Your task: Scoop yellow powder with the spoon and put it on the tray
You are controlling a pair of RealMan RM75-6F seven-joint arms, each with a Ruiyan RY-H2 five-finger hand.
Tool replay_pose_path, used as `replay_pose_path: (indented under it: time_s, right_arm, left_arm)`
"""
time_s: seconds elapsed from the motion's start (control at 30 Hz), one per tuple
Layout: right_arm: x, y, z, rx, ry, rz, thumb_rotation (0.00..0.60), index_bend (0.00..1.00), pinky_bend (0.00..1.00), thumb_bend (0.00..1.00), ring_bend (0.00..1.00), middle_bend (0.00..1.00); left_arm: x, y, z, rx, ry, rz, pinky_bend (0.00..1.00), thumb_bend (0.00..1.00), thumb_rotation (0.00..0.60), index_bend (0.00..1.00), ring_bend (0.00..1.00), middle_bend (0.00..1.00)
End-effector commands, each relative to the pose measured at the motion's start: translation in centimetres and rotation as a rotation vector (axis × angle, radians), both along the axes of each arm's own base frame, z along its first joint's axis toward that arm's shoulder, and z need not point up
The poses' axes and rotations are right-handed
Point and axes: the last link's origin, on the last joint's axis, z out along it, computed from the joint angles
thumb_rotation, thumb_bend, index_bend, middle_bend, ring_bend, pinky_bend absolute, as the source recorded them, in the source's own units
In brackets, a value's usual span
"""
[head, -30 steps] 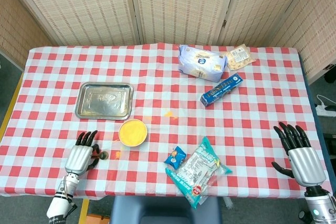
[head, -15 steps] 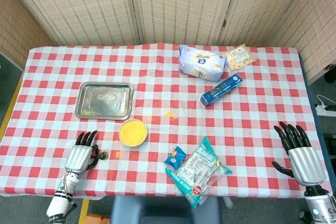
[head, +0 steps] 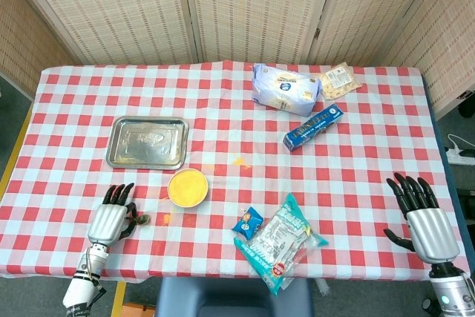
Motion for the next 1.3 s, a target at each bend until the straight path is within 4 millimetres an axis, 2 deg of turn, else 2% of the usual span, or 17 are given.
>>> replay_pose_path:
  time_s: [0.03, 0.4, 0.6, 1.03, 1.3]
  right_arm:
    - [0.0, 0.0, 0.0, 0.001, 0.0, 0.001, 0.6, 0.0, 0.0, 0.05, 0.0, 0.0]
    - [0.1, 0.2, 0.2, 0.0, -0.005, 0.005, 0.6, 0.0, 0.0, 0.05, 0.0, 0.0]
    - [0.1, 0.3, 0.3, 0.0, -0.009, 0.009, 0.6, 0.0, 0.0, 0.05, 0.0, 0.0]
    - [-0.2, 0.1, 0.7, -0.005, -0.018, -0.006, 0.6, 0.0, 0.0, 0.05, 0.0, 0.0]
    - [-0.4, -0.2, 1.1, -0.013, -0.025, -0.014, 0.6, 0.0, 0.0, 0.05, 0.0, 0.0]
  left_arm:
    - [0.0, -0.1, 0.4, 0.014, -0.009, -0.005, 0.01, 0.43, 0.6, 0.63, 0.0, 0.04]
    - [1.1, -0.2, 3.6, 0.104, -0.014, -0.059, 0.01, 0.43, 0.6, 0.64, 0.0, 0.06]
    - [3.0, 0.8, 4.6, 0.104, 0.013, -0.099, 0.01, 0.43, 0.6, 0.64, 0.0, 0.06]
    - [9.8, 5.5, 2.5, 0.035, 0.089, -0.19, 0.01, 0.43, 0.6, 0.65, 0.0, 0.06]
    - [11.8, 7.4, 0.3, -0.002, 0.119, -0.195, 0.01, 0.43, 0.6, 0.64, 0.0, 0.06]
